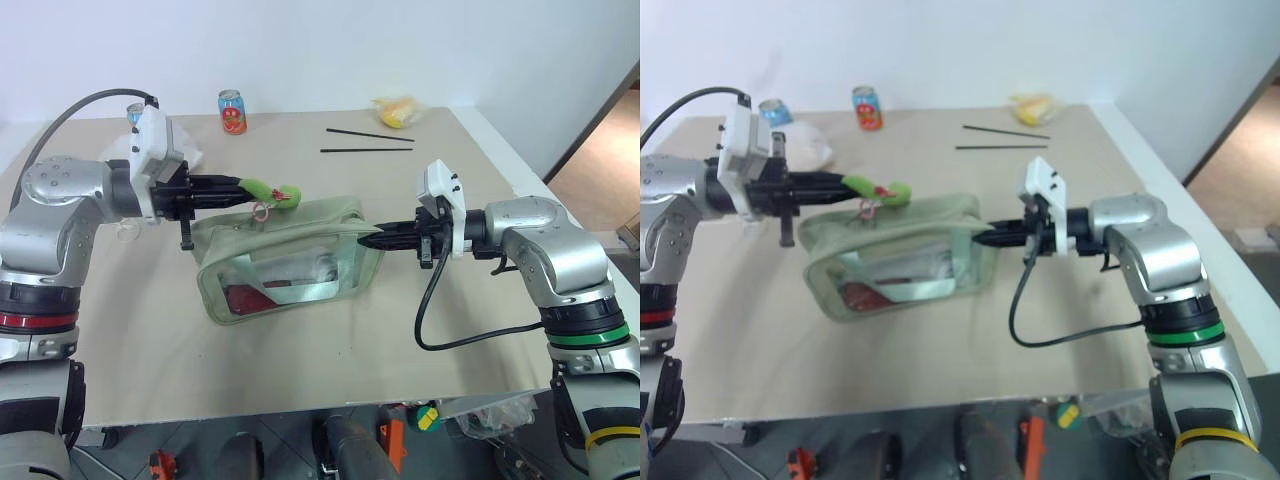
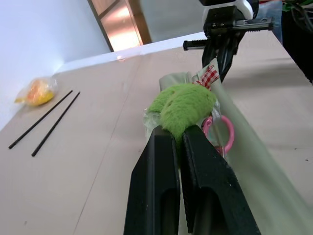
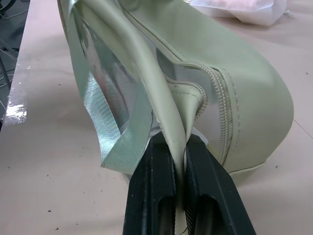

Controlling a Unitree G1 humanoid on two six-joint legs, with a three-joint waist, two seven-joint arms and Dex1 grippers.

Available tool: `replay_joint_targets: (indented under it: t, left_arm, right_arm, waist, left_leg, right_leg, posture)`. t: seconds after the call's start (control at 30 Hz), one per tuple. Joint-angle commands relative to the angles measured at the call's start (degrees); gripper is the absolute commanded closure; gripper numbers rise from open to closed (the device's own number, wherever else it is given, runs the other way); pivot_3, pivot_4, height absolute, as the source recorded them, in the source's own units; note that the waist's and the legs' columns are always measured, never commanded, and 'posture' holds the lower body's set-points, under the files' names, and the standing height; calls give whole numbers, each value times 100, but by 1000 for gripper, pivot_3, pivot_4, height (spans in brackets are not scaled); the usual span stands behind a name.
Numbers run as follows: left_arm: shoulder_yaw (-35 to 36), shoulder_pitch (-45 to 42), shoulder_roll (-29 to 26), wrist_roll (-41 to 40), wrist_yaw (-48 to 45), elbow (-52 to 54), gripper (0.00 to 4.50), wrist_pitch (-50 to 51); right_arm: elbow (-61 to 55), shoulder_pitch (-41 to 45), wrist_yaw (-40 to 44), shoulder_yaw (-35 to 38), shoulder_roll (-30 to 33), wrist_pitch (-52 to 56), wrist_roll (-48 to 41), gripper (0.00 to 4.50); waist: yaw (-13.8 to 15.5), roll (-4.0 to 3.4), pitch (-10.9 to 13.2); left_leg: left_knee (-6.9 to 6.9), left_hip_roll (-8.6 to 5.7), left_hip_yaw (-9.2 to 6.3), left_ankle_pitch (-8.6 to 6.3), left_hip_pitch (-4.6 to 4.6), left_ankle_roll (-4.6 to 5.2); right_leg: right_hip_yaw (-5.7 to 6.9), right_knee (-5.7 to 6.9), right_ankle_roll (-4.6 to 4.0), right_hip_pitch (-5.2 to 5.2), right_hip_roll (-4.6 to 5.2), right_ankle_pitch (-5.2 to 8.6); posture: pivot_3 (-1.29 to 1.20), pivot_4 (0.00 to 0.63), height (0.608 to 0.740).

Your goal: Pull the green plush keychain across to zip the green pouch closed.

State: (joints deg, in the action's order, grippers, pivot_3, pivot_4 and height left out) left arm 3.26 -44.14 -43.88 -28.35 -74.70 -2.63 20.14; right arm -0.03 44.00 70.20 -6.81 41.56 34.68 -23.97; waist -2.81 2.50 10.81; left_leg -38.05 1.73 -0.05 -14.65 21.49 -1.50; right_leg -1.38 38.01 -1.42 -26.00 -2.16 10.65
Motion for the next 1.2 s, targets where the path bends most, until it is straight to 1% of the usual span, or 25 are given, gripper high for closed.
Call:
replay_joint_targets:
  t: [0.03, 0.13, 0.2, 0.3, 0.47, 0.53, 0.6, 0.63, 0.67, 0.77, 0.83, 0.93, 1.0, 1.07, 1.2]
  left_arm:
    - [226, 97, -156, -209, -168, 295, 4446, -56]
    - [248, 187, -273, -379, -332, 392, 4446, 105]
    - [170, 282, -387, -301, -451, 375, 4446, 51]
    - [10, 516, -483, 13, -592, 344, 4446, -424]
    - [-46, 601, -454, 192, -592, 260, 4446, -793]
    - [-121, 642, -471, 356, -563, 136, 3799, -902]
    - [-143, 639, -456, 414, -452, 29, 3173, -784]
    - [-112, 605, -418, 412, -370, 4, 2539, -750]
    - [-79, 572, -380, 397, -325, 0, 2281, -757]
    - [56, 406, -333, 213, -142, -21, 2281, -476]
    - [216, 262, -357, -107, -72, -23, 2281, -22]
    - [686, -35, -517, -923, 69, -161, 2281, 1109]
    - [995, -161, -785, -1432, 16, -366, 2281, 1940]
    - [1202, -75, -1114, -1684, -156, -525, 2281, 2431]
    - [1488, 445, -1667, -1829, -558, -618, 2281, 2748]
  right_arm:
    - [-103, 115, 36, 95, 31, -48, -37, 4500]
    - [-94, 115, 36, 97, 34, -46, -35, 4500]
    - [-90, 118, 34, 96, 29, -49, -34, 4500]
    - [-72, 126, 29, 92, 19, -55, -27, 4500]
    - [-57, 132, 30, 86, 10, -57, -22, 4500]
    - [-46, 142, 36, 83, 5, -61, -21, 4500]
    - [-41, 147, 35, 81, 1, -65, -18, 4500]
    - [-41, 149, 37, 80, 1, -63, -18, 4500]
    - [-46, 148, 40, 80, 1, -60, -19, 4500]
    - [-42, 155, 50, 79, 0, -62, -19, 4500]
    - [-34, 160, 55, 74, -1, -68, -12, 4500]
    - [-18, 175, 62, 66, -10, -72, -7, 4500]
    - [-5, 189, 66, 57, -23, -75, 1, 4500]
    - [16, 200, 74, 51, -34, -86, 12, 4500]
    - [33, 209, 91, 48, -52, -97, 17, 4500]
  waist:
    - [7, 0, 0]
    - [8, 0, 0]
    - [5, 0, 0]
    - [5, 0, 0]
    - [19, 0, 0]
    - [15, 0, 0]
    - [15, 0, 0]
    - [15, 0, 0]
    - [15, 0, 0]
    - [18, 0, 0]
    - [15, 0, 0]
    - [6, 0, 1]
    - [-5, 2, 1]
    - [-31, 1, 2]
    - [-30, 0, 3]
  left_leg:
    - [0, 1, -2, 0, 2, 0]
    - [-1, -1, -2, 0, 1, 0]
    - [-3, -1, -2, 0, 1, 0]
    - [-2, -1, -1, 0, -3, 0]
    - [-3, 0, -3, 0, 1, 0]
    - [-3, -1, 0, 0, 0, 0]
    - [-3, 0, 0, 0, -2, 0]
    - [-3, 0, 0, 0, -2, 0]
    - [-3, 1, -1, 0, -1, 0]
    - [-3, 1, -1, 0, -1, 0]
    - [-4, 0, -1, 0, 0, 0]
    - [-5, 1, -1, 0, 1, 0]
    - [-4, 5, -3, 0, 1, 0]
    - [2, 8, -2, -1, -1, 2]
    - [17, 10, -3, -2, -4, 4]
  right_leg:
    - [3, 0, -1, -1, 0, 0]
    - [3, 0, 0, 0, 1, 0]
    - [3, 0, 0, 0, 0, 0]
    - [3, 0, 0, 1, 0, 0]
    - [6, 0, 0, 1, 0, 0]
    - [2, 0, 0, 0, 0, 0]
    - [2, 0, 0, 0, 0, 0]
    - [3, 0, 0, 0, -1, 0]
    - [4, 0, 0, 0, -2, 0]
    - [4, 0, 0, 1, 0, 0]
    - [4, 0, 1, 1, 0, 0]
    - [4, 0, 1, 0, -2, -1]
    - [5, 0, 1, -2, -8, 0]
    - [3, 0, -1, -6, -15, 1]
    - [5, 1, -12, -12, -16, 8]
  posture:
    - [0, 150, 740]
    - [0, 150, 740]
    - [0, 150, 740]
    - [0, 150, 740]
    - [0, 150, 740]
    - [0, 150, 740]
    - [0, 150, 740]
    - [0, 150, 740]
    - [0, 150, 740]
    - [0, 150, 740]
    - [0, 150, 740]
    - [0, 150, 740]
    - [0, 150, 740]
    - [0, 150, 740]
    - [0, 150, 740]
